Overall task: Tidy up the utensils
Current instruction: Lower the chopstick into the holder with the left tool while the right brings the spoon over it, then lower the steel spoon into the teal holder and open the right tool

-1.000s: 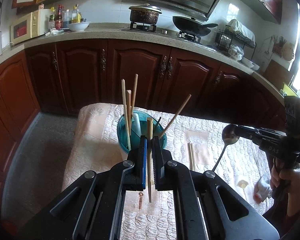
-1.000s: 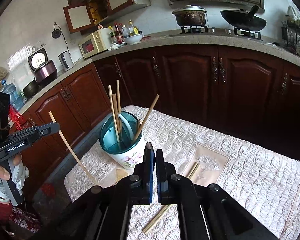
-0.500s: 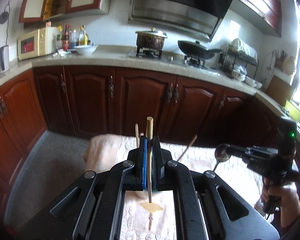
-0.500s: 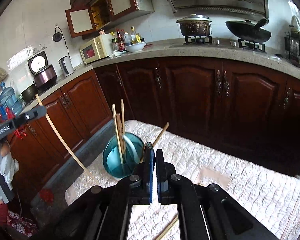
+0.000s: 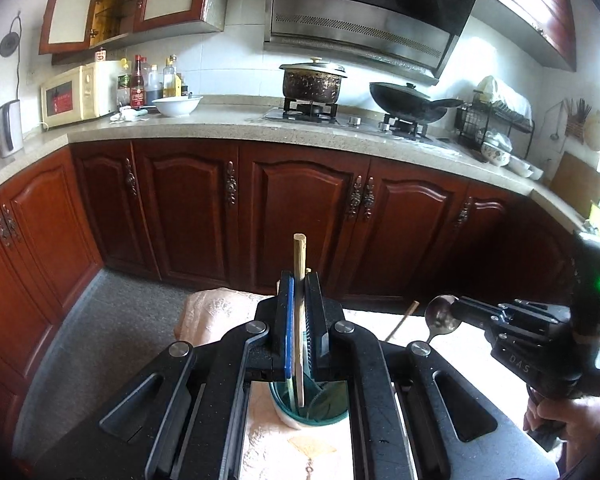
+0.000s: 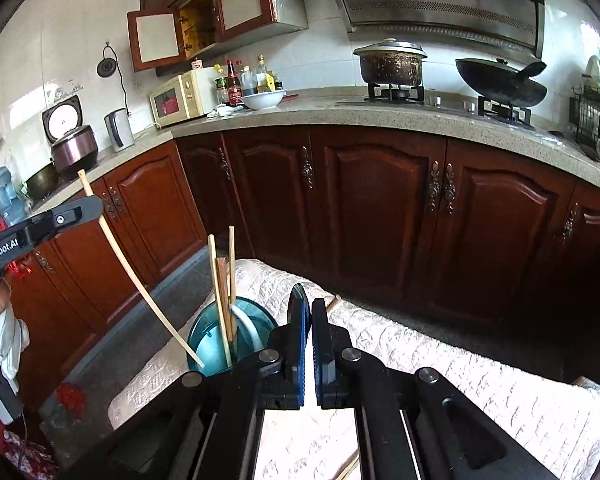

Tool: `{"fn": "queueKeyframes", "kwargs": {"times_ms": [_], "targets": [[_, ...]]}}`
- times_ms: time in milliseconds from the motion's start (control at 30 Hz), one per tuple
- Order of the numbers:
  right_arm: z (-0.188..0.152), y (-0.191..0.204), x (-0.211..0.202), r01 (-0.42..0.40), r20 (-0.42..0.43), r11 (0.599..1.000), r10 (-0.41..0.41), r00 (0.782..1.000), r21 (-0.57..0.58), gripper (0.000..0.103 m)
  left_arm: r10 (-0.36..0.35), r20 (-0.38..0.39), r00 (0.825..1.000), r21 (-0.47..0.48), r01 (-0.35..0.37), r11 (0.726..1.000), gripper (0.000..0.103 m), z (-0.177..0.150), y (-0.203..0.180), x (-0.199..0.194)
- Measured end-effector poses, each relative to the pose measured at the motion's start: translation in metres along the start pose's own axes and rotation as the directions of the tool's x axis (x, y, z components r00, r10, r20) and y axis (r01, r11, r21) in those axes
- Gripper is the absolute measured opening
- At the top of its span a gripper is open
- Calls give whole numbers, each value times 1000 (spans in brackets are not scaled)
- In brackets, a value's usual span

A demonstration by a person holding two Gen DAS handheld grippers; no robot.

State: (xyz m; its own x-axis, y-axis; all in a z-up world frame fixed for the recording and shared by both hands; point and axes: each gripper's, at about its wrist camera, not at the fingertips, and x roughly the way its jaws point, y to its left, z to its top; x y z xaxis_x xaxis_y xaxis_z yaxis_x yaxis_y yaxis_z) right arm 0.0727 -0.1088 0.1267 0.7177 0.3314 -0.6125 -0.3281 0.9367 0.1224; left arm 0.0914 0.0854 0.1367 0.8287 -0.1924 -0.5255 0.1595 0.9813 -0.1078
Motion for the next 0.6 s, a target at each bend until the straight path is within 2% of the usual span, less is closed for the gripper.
{"fn": "queueKeyframes", "kwargs": {"times_ms": [267, 400, 600], "targets": [[12, 8, 34, 66, -5, 997, -66, 998, -41, 2, 26, -43, 999, 16, -26, 1000, 4, -13, -4, 34], [6, 15, 50, 88, -18, 993, -90, 996, -78, 2, 33, -70, 997, 18, -32, 999, 4, -22, -4, 48], [-12, 25, 73, 75, -71, 989, -84, 994, -125, 2, 30, -114, 993, 13, -28, 1000, 4, -37, -4, 65]]}}
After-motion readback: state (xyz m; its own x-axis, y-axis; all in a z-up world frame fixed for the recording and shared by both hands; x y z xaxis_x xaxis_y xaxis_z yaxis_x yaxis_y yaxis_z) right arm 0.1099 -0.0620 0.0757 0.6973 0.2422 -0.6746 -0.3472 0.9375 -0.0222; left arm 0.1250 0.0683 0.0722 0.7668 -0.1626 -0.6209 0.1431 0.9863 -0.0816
